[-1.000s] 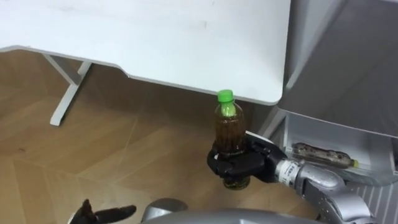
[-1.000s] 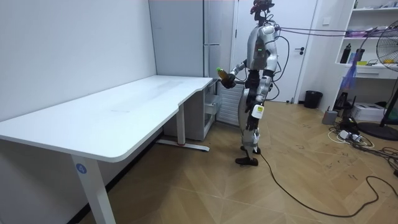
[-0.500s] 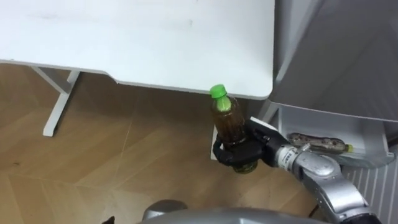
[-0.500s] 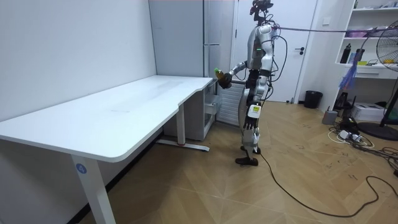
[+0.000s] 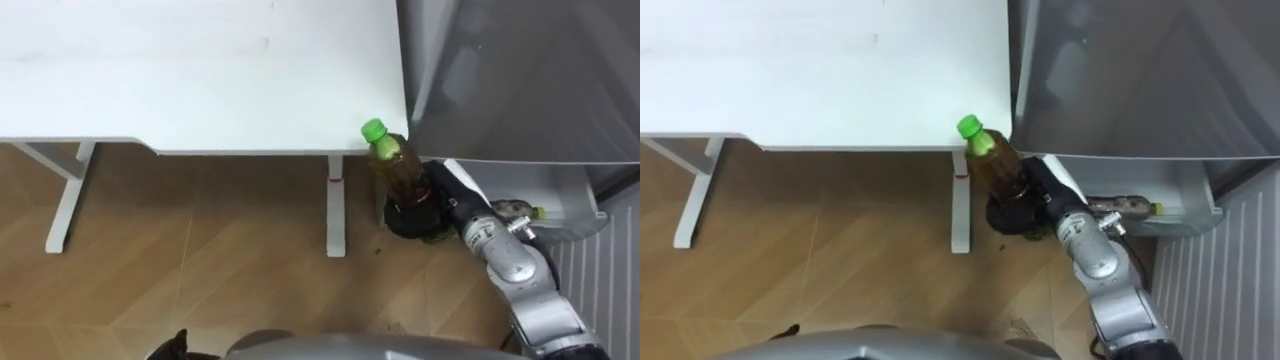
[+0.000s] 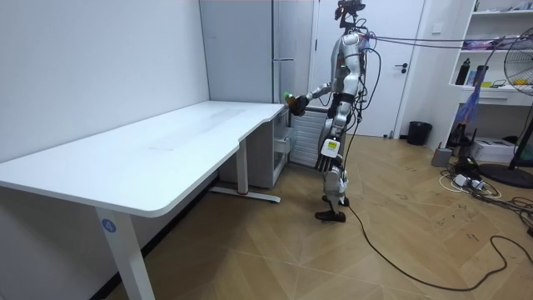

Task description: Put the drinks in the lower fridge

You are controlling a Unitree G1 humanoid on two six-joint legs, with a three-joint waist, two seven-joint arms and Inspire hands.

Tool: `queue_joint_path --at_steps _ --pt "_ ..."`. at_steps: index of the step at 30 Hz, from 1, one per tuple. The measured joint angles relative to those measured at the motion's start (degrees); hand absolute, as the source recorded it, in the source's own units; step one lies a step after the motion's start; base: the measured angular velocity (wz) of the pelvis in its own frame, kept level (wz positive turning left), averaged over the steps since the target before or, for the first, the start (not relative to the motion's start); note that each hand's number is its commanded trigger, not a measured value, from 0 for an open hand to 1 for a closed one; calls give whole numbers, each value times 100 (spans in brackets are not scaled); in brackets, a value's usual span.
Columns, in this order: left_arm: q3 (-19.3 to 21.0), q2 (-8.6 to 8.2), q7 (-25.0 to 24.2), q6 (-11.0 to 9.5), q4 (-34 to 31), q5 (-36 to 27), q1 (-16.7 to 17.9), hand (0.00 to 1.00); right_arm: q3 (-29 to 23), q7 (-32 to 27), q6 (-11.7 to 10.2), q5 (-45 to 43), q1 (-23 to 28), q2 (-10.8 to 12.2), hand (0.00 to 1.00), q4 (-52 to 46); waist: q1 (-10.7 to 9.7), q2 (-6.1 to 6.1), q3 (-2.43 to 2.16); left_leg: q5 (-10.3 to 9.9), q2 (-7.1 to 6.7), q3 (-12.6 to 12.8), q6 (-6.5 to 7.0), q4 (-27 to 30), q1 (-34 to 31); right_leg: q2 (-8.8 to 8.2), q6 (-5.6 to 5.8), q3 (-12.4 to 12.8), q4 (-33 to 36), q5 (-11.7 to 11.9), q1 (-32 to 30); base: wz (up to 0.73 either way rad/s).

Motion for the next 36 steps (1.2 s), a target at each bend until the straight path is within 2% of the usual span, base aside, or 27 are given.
queue_joint_path --at_steps 5,6,9,13,17,25,27,36 --pt "121 -53 -26 -6 2 -44 34 0 -231 -646 -119 20 213 7 100 445 -28 40 -26 0 -1 24 1 -5 9 -3 1 8 14 0 6 -1" --pt "126 -64 -24 -6 4 -131 45 0 -265 -797 -130 35 212 8 100 640 -30 41 -27 0 1 88 1 -32 11 -3 1 13 22 0 7 -8" --pt "183 -85 -13 -6 0 -130 79 0 -364 -1084 -173 241 207 37 100 1238 -62 -3 -16 0 -4 66 1 -56 36 -4 4 11 -12 -2 55 1" --pt "185 -93 3 -4 -3 -112 104 0 -383 -1316 -170 621 215 43 100 1688 -70 -18 -11 4 -7 67 6 -51 38 9 17 77 -54 -11 4 -2" --pt "253 -94 2 -2 -17 -51 107 0 -388 -1587 -176 805 216 75 100 2018 -129 -44 -50 6 -11 54 7 -65 66 14 15 85 -99 -4 44 0" --pt "326 -97 5 -6 -17 -43 76 0 -393 -1814 -202 943 186 99 100 2458 -129 -90 -27 6 -11 77 7 -89 102 12 17 103 -110 -5 95 0" --pt "341 -98 4 -8 -7 -57 71 0 -395 -1815 -275 1305 141 100 100 2715 -125 -94 -23 6 -12 80 7 -85 99 12 17 131 -103 -5 100 0" --pt "409 -137 7 -15 -23 24 148 0 -413 -1797 -274 3466 114 129 100 2751 -111 -54 4 4 -15 88 8 -83 96 12 28 135 -106 -23 83 0"
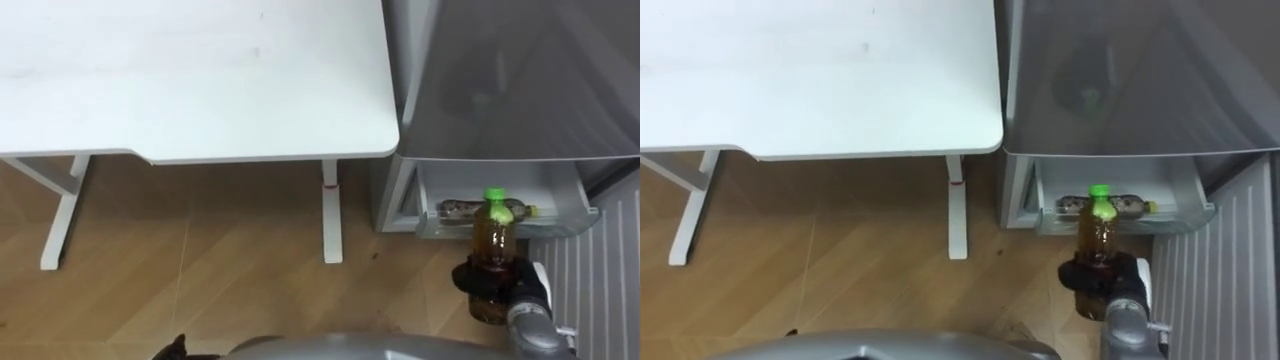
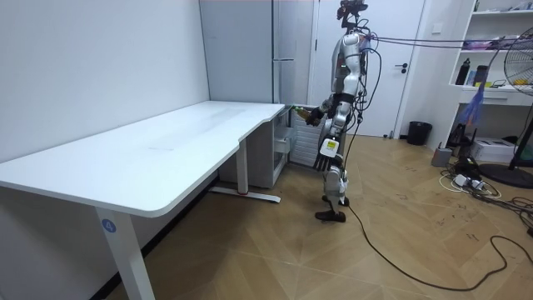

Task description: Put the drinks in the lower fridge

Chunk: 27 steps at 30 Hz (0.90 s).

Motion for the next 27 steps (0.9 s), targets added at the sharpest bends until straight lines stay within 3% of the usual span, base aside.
queue_joint_path --at_steps 2,8,12,14,19,27 --pt "20 -4 -3 1 -4 -2 14 0 -51 3 0 995 -53 2 100 2 -1 8 4 0 -5 1 0 1 23 -1 -2 4 0 1 5 0" --pt "44 -42 101 4 -107 -28 58 0 -106 46 0 2727 -195 19 100 6 0 13 16 0 -4 -8 0 5 18 -7 -2 -84 5 1 57 3" --pt "84 -66 120 3 -102 -19 68 0 -155 130 0 3090 -259 56 100 6 0 20 33 0 -2 -20 0 27 -1 -16 -2 -149 23 1 73 7" --pt "108 -84 118 3 -92 -9 87 0 -161 128 0 3326 -397 61 100 6 31 44 64 -3 -2 -54 2 25 -14 -16 -2 -148 35 1 79 2" --pt "110 -84 131 9 -92 40 183 0 -183 139 -2 3945 -646 60 100 6 114 33 63 -1 -65 -155 4 73 -25 -14 2 -156 8 -10 69 7" --pt "103 -95 64 380 -108 686 562 0 -234 201 -14 5116 -727 59 100 3 200 32 49 -2 -85 -257 5 141 48 -52 29 -293 10 -42 223 12"
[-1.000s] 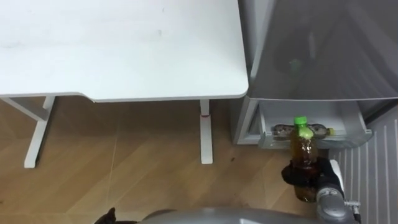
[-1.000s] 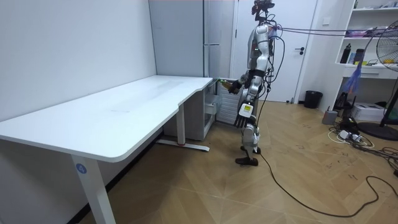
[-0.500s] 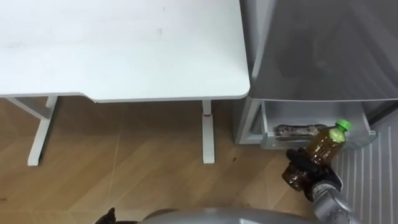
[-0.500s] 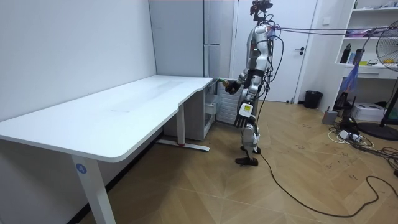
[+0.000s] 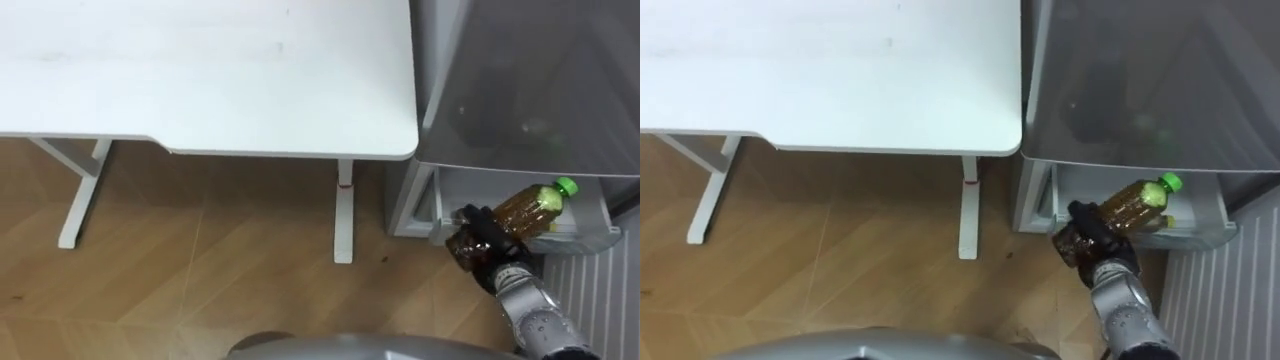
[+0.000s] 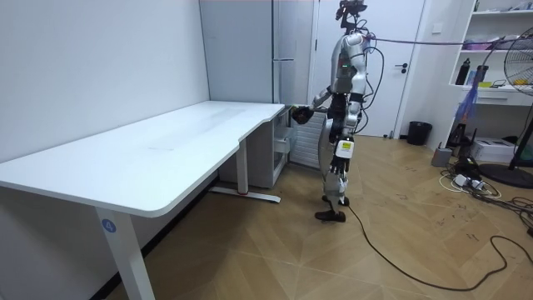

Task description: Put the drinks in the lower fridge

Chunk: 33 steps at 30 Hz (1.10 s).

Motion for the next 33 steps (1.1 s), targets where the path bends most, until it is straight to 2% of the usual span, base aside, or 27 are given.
queue_joint_path --at_steps 3,8,11,15,18,25,28,30,33 --pt "5 0 -80 74 4 61 21 0 -146 1 -1 477 -42 0 100 0 87 54 -6 -5 1 -7 6 53 -1 -2 -4 -5 8 -3 34 1" --pt "6 -2 -80 270 -8 100 17 0 -453 -22 -13 1313 -144 -4 100 -1 75 96 -21 -7 -7 -59 9 125 -49 -6 -9 -24 16 -37 28 9" --pt "24 -11 -171 308 -26 325 32 0 -783 -25 -32 1570 -197 1 100 -1 71 125 -31 -8 -12 -61 11 169 -106 -7 -7 -59 33 -39 18 5" --pt "206 -16 -288 330 -153 488 119 0 -1154 -23 -212 1851 -295 1 100 -1 64 137 -44 -7 -16 -62 12 167 -112 -8 -13 -91 39 -43 8 2" --pt "312 -16 -359 379 -339 538 274 0 -1391 -17 -337 1963 -320 -2 100 0 54 118 -46 -7 -22 -62 11 170 -79 -20 -17 -142 84 -56 38 7" --pt "336 -14 -501 395 -383 656 343 0 -1496 -12 -303 2059 -322 -3 100 1 26 62 -37 -7 -36 -61 10 167 2 -81 -17 -197 101 -132 129 6" --pt "332 2 -521 409 -385 652 364 0 -1496 -9 -300 2057 -324 -3 100 4 -25 -16 -14 -7 -76 -70 10 177 28 -98 -6 -259 104 -204 173 13" --pt "316 4 -519 414 -443 625 342 0 -1542 -10 -288 2083 -494 -4 100 161 -152 -81 -42 -5 -70 -79 12 206 -155 -131 -4 -323 204 -249 -8 24" --pt "290 14 -519 452 -469 630 225 0 -1639 -26 -242 2147 -824 -61 100 477 -211 -91 -40 7 -78 -76 20 302 -388 -116 -17 -330 357 -258 -260 1"
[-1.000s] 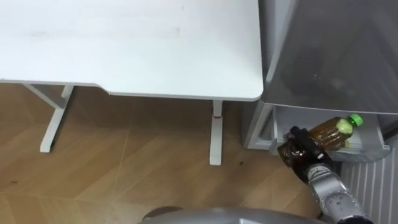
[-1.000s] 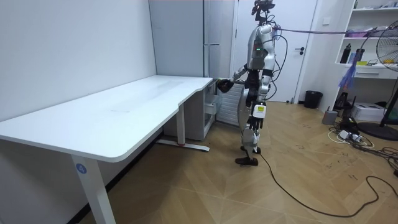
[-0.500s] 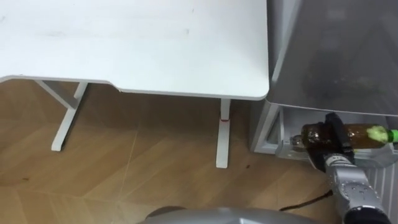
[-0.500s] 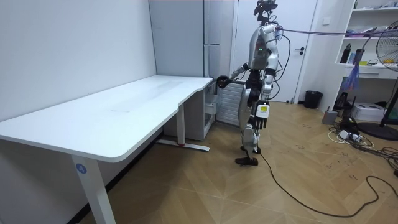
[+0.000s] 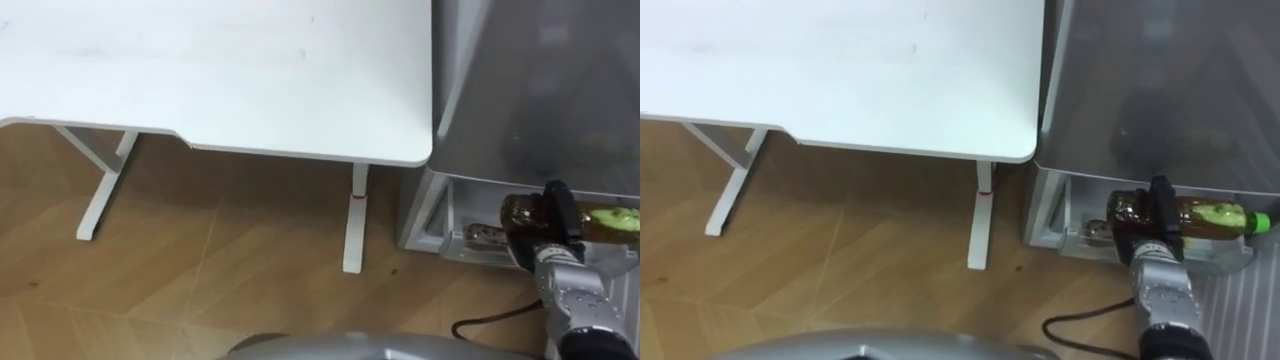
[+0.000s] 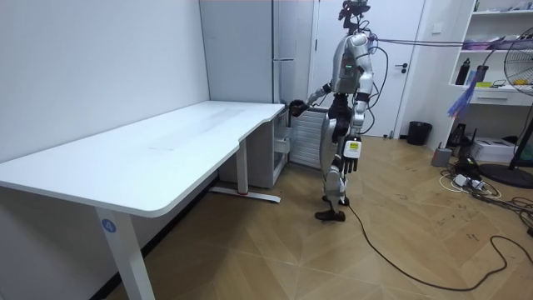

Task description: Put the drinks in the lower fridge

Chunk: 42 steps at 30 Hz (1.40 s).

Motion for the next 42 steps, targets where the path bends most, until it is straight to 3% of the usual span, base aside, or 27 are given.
queue_joint_path --at_steps 3,5,7,8,15,18,20,25,27,35,42 --pt "-10 51 7 28 1 32 -234 0 -101 61 44 58 -363 -13 100 246 -12 12 1 40 2 10 17 85 -393 -15 -16 14 259 2 -451 -3" --pt "-10 93 15 43 13 15 -513 0 -113 55 70 43 -815 -145 100 846 6 47 -2 60 13 13 34 206 -736 -46 -27 59 485 3 -857 -9" --pt "-51 97 28 39 64 -11 -765 0 -194 54 66 35 -1236 -260 100 1294 38 101 28 88 36 50 70 342 -1082 -88 -34 87 722 -2 -1214 -7" --pt "-68 113 30 24 168 -1 -954 0 -243 64 63 29 -1493 -319 100 1566 94 119 80 110 41 101 86 402 -1254 -106 -35 151 868 -3 -1450 -15" --pt "-312 265 77 -29 643 -44 -1446 0 -335 264 122 -134 -2119 -358 100 2338 252 115 115 176 59 138 115 794 -2258 -167 -77 175 1382 2 -2506 -1" --pt "-614 274 126 -33 713 -162 -1623 0 -352 277 126 -190 -2323 -425 100 2640 427 159 156 176 75 162 117 983 -2595 -169 -112 278 1632 -20 -2888 -5" --pt "-747 243 180 -47 788 -286 -1803 0 -350 268 132 -188 -2519 -423 100 2663 489 207 209 175 77 196 119 1106 -2869 -186 -150 367 1871 -56 -3224 -12" --pt "-748 263 305 -89 851 -455 -1963 0 -342 135 165 -195 -2763 -444 100 2661 596 119 248 174 63 376 110 1332 -3219 -331 -205 555 2381 -260 -3764 -6" --pt "-755 263 357 -211 859 -456 -1988 0 -287 52 156 -188 -2951 -547 100 2603 607 87 255 177 70 398 103 1523 -3512 -372 -256 546 2592 -288 -4085 2" --pt "-912 327 553 -358 886 -674 -2018 0 -300 -204 33 -665 -3508 -929 100 2559 592 -34 253 172 61 421 99 1929 -4203 -472 -310 538 3056 -377 -4774 6" --pt "-856 376 566 -352 885 -666 -2026 0 -286 -687 41 -962 -3629 -1024 100 2073 583 -75 239 172 85 465 100 2000 -4368 -462 -320 566 3181 -389 -4966 -1"
